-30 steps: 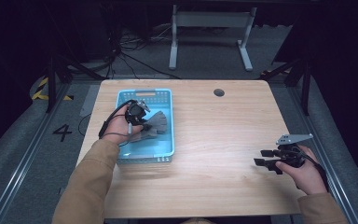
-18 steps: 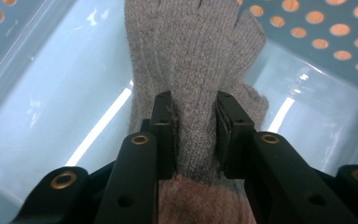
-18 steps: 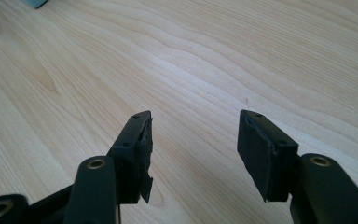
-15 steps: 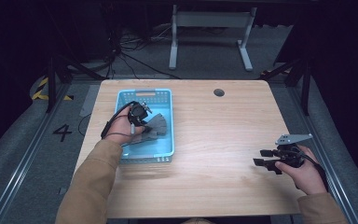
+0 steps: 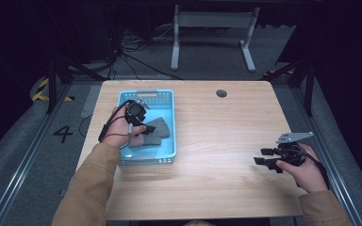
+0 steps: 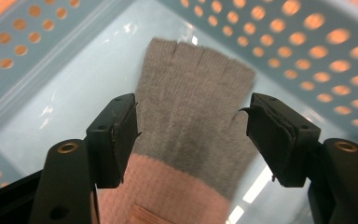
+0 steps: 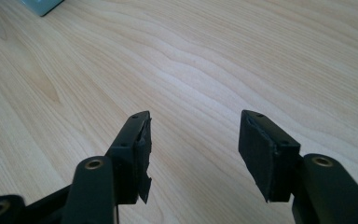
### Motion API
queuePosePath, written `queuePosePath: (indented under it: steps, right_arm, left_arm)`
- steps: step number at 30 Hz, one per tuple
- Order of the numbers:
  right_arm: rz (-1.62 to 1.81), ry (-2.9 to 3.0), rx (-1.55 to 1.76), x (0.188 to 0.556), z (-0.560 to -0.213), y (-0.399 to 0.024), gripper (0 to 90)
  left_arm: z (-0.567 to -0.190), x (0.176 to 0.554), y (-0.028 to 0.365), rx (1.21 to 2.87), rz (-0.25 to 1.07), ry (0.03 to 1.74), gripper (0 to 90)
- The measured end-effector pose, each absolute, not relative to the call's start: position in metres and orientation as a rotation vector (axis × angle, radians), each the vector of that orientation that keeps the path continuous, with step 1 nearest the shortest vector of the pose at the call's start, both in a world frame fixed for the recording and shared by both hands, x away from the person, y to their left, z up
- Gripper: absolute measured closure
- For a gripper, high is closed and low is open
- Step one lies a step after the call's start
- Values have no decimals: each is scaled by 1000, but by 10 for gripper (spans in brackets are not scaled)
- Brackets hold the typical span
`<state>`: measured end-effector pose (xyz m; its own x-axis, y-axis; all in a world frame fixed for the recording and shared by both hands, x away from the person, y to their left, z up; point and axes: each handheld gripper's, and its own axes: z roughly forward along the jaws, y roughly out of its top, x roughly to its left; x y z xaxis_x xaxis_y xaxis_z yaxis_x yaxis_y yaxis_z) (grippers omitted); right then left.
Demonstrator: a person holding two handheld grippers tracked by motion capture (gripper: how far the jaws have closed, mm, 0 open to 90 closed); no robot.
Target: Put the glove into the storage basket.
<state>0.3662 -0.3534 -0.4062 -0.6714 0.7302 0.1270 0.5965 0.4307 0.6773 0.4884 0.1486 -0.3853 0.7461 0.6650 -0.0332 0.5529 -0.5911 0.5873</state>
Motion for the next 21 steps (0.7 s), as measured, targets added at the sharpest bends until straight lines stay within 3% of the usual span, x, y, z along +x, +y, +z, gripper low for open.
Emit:
queuePosePath:
  steps: [8, 21]
  right_arm:
    - [1082, 2529, 1117, 382, -405, -339, 448]
    - [1077, 2561, 1082, 391, -405, -327, 445]
  left_arm:
    - [-364, 462, 152, 2263, 267, 956, 343]
    - [-344, 414, 148, 2214, 267, 840, 308]
